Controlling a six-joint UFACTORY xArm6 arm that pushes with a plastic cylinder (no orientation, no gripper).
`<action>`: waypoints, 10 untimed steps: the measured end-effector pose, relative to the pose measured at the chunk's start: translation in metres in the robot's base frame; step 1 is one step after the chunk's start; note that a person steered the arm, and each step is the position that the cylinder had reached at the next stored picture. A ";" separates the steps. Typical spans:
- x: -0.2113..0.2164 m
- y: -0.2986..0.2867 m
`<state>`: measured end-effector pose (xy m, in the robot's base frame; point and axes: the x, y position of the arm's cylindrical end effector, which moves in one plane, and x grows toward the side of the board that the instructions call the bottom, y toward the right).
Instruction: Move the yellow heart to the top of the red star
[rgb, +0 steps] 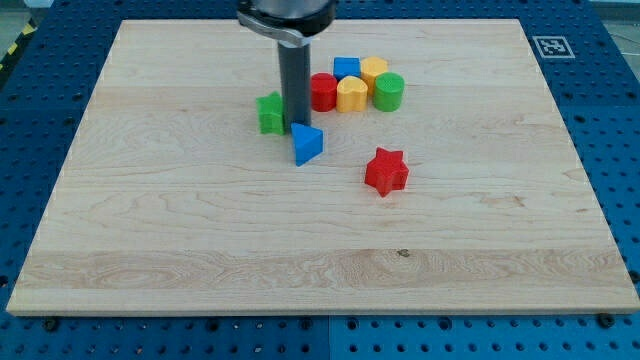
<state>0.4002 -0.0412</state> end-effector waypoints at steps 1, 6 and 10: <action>-0.017 -0.016; -0.076 0.064; -0.052 0.092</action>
<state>0.3483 0.0509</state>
